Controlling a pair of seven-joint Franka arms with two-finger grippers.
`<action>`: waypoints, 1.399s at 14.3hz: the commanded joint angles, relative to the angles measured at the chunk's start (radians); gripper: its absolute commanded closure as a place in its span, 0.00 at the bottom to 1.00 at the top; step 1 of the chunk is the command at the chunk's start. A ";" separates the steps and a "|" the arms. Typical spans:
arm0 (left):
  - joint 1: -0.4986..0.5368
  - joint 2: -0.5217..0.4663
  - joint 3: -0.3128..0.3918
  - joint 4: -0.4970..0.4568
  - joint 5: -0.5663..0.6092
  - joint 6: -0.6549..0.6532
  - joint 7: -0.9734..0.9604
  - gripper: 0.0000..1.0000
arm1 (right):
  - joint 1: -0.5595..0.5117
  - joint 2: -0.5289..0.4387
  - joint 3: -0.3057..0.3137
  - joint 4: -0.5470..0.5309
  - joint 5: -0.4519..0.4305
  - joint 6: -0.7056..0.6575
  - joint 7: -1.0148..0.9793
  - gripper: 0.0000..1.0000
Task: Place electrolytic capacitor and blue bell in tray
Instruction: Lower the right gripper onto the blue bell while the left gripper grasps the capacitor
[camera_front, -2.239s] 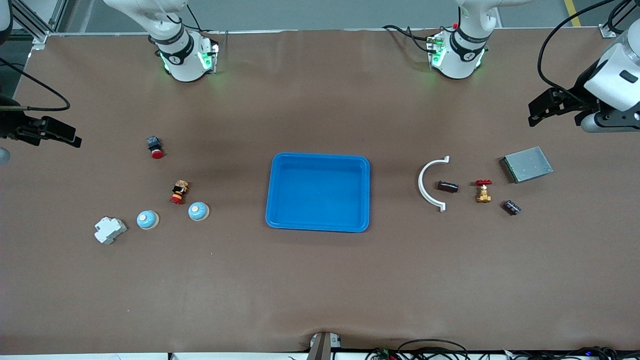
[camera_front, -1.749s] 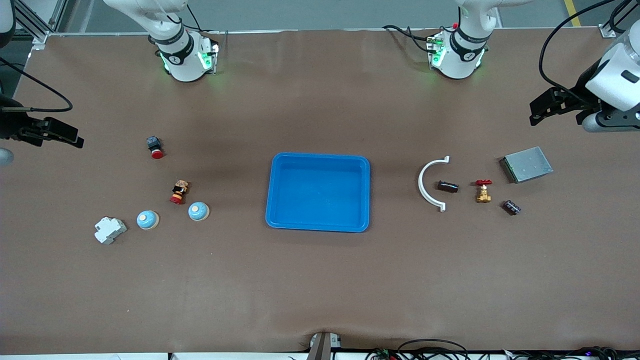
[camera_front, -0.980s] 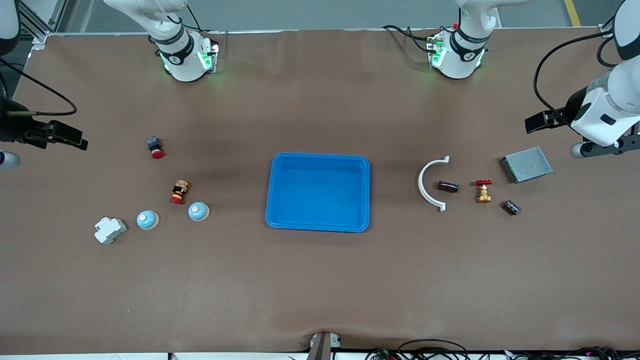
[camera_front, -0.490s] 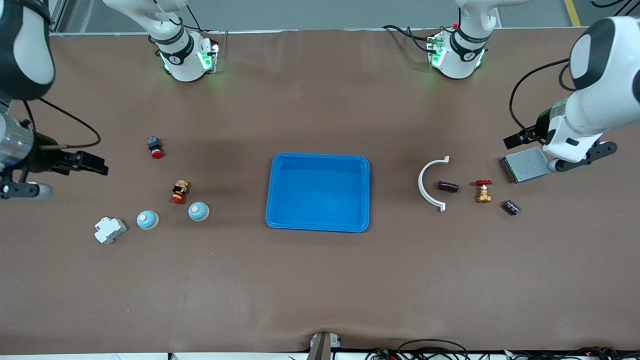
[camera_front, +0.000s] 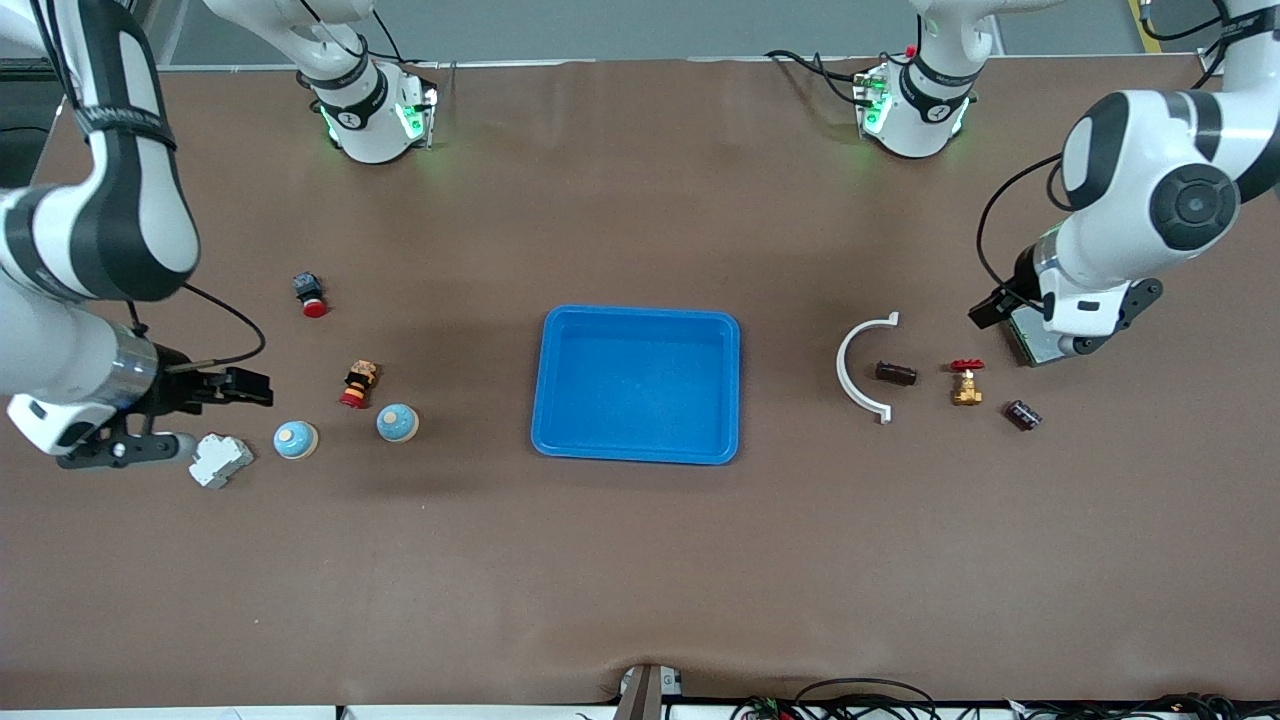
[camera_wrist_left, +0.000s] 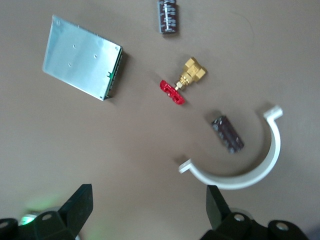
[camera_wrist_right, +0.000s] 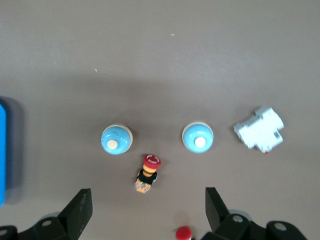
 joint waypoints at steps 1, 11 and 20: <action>-0.001 0.001 -0.018 -0.057 -0.013 0.085 -0.143 0.06 | -0.034 0.065 -0.003 0.014 -0.008 0.038 -0.145 0.00; -0.004 0.142 -0.049 -0.158 -0.013 0.465 -0.481 0.20 | -0.083 0.202 -0.008 -0.053 -0.057 0.213 -0.449 0.00; -0.030 0.256 -0.053 -0.163 -0.010 0.619 -0.618 0.24 | -0.080 0.216 -0.006 -0.182 -0.120 0.361 -0.449 0.00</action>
